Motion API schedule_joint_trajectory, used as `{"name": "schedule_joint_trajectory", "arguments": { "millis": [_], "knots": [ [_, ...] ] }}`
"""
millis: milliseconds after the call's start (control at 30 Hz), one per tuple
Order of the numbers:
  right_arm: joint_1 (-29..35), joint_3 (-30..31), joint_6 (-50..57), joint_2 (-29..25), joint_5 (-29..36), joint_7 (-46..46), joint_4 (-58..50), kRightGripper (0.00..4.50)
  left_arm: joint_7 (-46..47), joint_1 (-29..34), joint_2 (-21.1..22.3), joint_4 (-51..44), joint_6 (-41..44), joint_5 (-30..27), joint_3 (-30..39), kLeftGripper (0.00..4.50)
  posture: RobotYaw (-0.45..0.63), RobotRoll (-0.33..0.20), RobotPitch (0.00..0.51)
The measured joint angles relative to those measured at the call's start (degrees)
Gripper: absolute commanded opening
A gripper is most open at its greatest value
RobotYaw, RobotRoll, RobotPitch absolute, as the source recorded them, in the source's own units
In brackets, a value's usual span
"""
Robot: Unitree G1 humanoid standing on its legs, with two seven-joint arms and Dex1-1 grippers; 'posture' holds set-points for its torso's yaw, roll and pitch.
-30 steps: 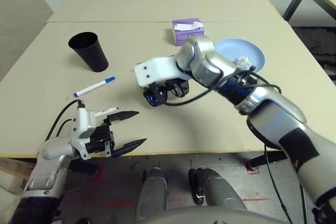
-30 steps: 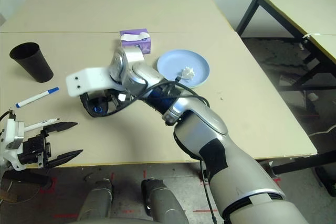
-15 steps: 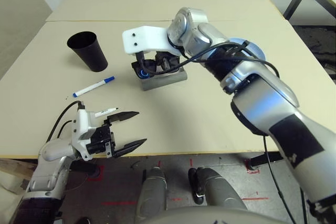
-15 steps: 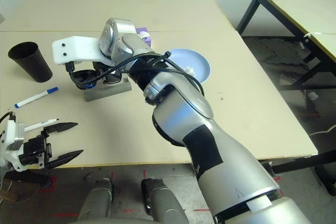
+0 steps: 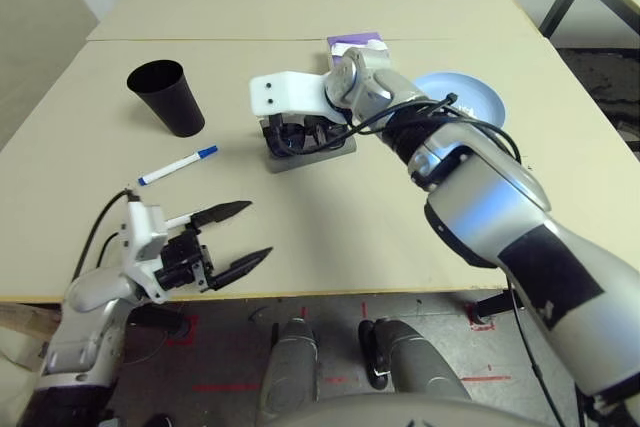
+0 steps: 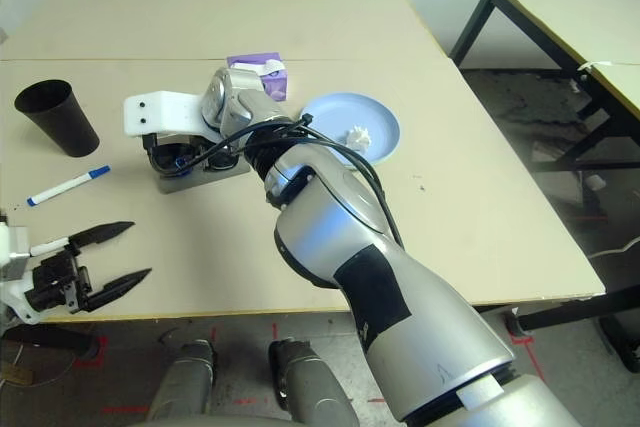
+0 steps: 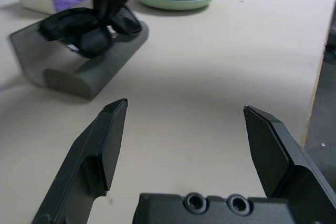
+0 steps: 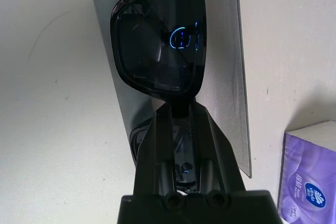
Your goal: Organize and tidy the items on the table.
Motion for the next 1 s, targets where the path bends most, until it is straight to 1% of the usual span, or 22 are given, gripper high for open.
{"name": "schedule_joint_trajectory", "arguments": {
  "millis": [233,400,567,700,867,1000],
  "knots": [
    [-0.03,-0.88,-1.31,0.43,-0.19,-2.89,1.26,0.15,0.97,4.83,-2.13,-2.21,-0.37,-0.12,1.05,4.50,0.11,0.000,0.172],
    [-0.32,-1.91,-2.12,0.92,-0.59,-5.09,2.09,0.15,1.72,6.32,-3.15,-3.19,-0.40,-0.35,1.63,4.50,0.11,0.000,0.175],
    [-0.33,-2.06,-2.94,1.43,-0.99,-6.62,2.42,0.15,3.87,6.39,-4.40,-3.96,-0.24,-0.88,2.31,4.50,0.12,0.000,0.175],
    [-0.32,-2.16,-3.43,1.54,-1.20,-7.76,2.97,0.15,6.28,5.30,-5.04,-4.29,0.49,-1.17,3.23,4.50,0.12,0.000,0.177],
    [-0.20,-2.16,-4.05,1.57,-1.74,-8.22,3.33,0.15,8.41,5.24,-5.59,-7.26,1.83,-1.28,3.20,4.50,0.13,0.000,0.180],
    [1.08,-2.01,-4.93,1.38,-3.30,-9.04,3.87,0.15,9.36,5.42,-5.83,-8.74,2.69,-1.28,3.07,4.50,0.13,0.000,0.185]
  ]
}}
